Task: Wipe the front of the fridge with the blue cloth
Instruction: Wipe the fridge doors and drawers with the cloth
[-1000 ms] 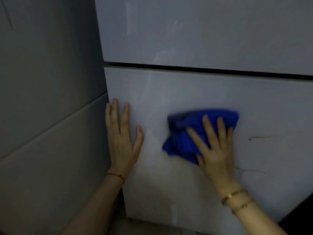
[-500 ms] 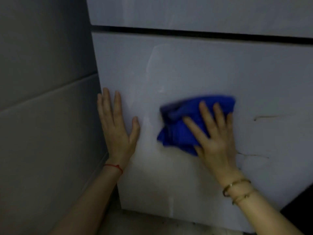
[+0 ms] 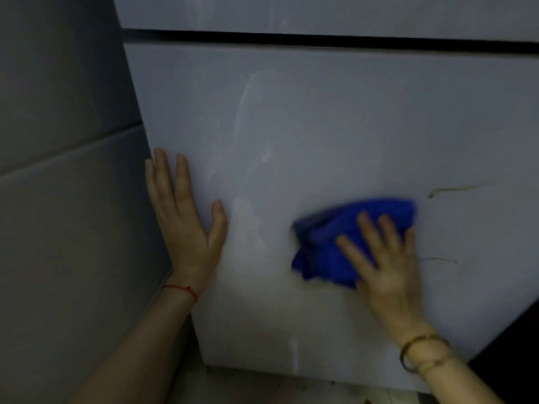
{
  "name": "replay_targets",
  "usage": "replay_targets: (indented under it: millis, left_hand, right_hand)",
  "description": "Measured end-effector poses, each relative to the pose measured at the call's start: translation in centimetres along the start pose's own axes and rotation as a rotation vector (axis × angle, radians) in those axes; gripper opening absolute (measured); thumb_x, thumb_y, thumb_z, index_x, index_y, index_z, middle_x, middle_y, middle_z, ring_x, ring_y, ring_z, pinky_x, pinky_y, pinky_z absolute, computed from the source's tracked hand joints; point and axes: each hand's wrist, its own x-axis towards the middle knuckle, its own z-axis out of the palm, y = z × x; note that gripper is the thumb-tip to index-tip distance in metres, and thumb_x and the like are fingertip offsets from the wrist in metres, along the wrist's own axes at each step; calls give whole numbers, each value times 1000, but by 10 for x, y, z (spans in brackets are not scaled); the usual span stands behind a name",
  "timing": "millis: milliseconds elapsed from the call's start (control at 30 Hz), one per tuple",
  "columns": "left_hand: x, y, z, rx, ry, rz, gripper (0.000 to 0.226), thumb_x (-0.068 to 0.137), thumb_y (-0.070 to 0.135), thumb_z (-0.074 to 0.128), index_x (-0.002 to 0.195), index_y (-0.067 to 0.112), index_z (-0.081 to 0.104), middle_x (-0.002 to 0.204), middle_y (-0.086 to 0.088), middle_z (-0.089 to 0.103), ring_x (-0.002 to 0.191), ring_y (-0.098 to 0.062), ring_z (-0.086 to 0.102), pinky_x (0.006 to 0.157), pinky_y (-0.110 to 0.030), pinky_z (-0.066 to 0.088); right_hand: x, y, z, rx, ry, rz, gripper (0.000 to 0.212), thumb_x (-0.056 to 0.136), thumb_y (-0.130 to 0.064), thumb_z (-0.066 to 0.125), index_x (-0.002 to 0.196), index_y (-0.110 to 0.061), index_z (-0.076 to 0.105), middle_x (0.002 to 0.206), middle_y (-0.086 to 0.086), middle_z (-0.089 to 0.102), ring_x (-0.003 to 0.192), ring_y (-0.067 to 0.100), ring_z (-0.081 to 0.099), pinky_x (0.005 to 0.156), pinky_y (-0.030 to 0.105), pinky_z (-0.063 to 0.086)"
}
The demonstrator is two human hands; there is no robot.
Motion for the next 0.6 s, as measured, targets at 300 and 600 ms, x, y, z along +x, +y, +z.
replay_targets:
  millis: [300, 600]
  left_hand:
    - [0, 1, -2, -13, -25, -6, 67, 93, 22, 49, 148, -8, 23, 157, -31, 13, 149, -35, 5, 126, -41, 4]
    - [0, 1, -1, -1, -35, -10, 68, 94, 26, 47, 150, -3, 21, 159, -24, 12, 151, -34, 2, 125, -51, 6]
  right_hand:
    - [60, -25, 1, 143, 47, -47, 42, 99, -31, 45, 140, -27, 42, 152, 11, 31, 148, 29, 14, 121, 42, 5]
    - [50, 26, -20, 19, 55, -1, 54, 94, -15, 47, 144, -27, 33, 161, 7, 9, 147, 31, 12, 122, 45, 0]
